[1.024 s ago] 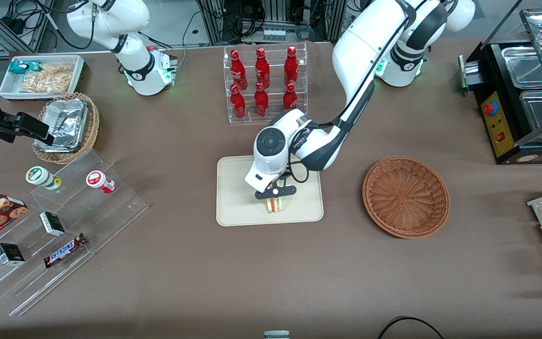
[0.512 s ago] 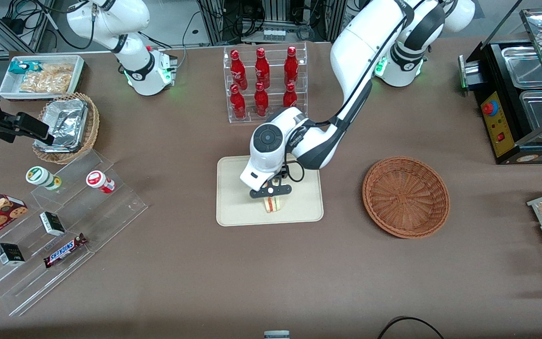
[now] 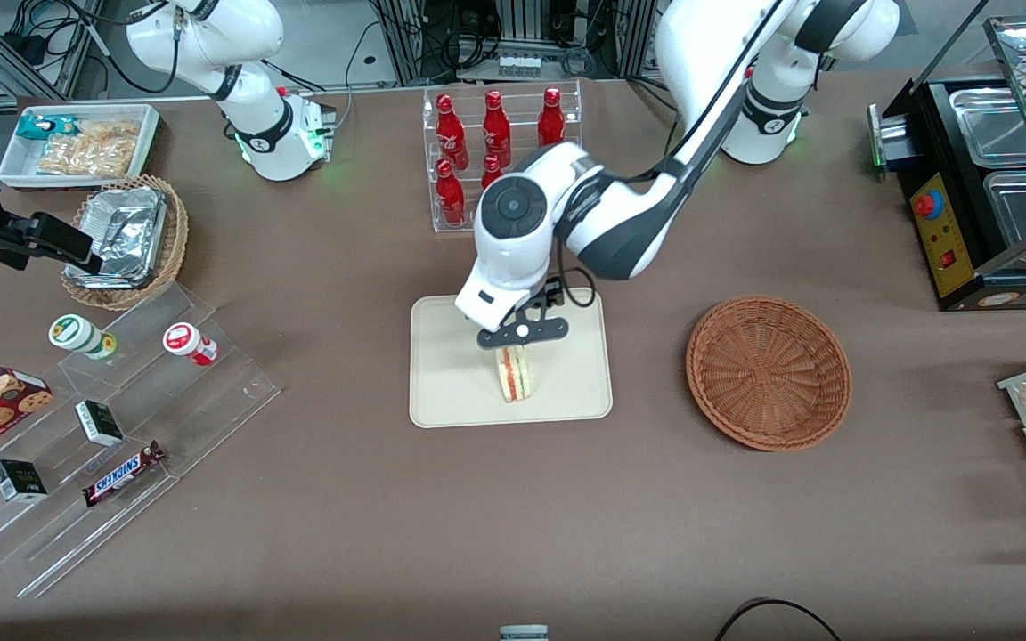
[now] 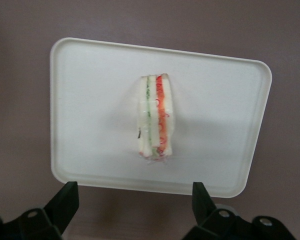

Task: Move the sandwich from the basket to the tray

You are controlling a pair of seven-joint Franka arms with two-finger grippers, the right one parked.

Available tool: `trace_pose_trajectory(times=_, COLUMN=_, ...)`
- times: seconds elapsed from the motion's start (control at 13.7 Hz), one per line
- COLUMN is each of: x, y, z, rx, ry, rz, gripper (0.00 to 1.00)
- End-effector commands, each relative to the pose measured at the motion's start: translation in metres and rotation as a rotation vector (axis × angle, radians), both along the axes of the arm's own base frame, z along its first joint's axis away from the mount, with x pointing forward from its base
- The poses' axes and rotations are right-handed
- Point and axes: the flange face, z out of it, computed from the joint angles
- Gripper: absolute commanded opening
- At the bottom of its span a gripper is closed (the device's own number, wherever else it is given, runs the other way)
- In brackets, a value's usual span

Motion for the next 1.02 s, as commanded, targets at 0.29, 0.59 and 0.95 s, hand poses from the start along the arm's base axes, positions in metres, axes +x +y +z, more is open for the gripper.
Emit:
trace_pose_trajectory(times=0.29, x=0.03, y=0.102, z=0.066, rx=0.08, ry=0.071, rz=0.082, gripper=1.0)
trace_pose_trajectory(times=0.59, x=0.057, y=0.174, z=0.085, rx=0.091, ry=0.096, rz=0.081, gripper=1.0)
trace_pose_trajectory(times=0.95, x=0.078, y=0.258, z=0.104, rx=0.09, ry=0.152, rz=0.024, gripper=1.0)
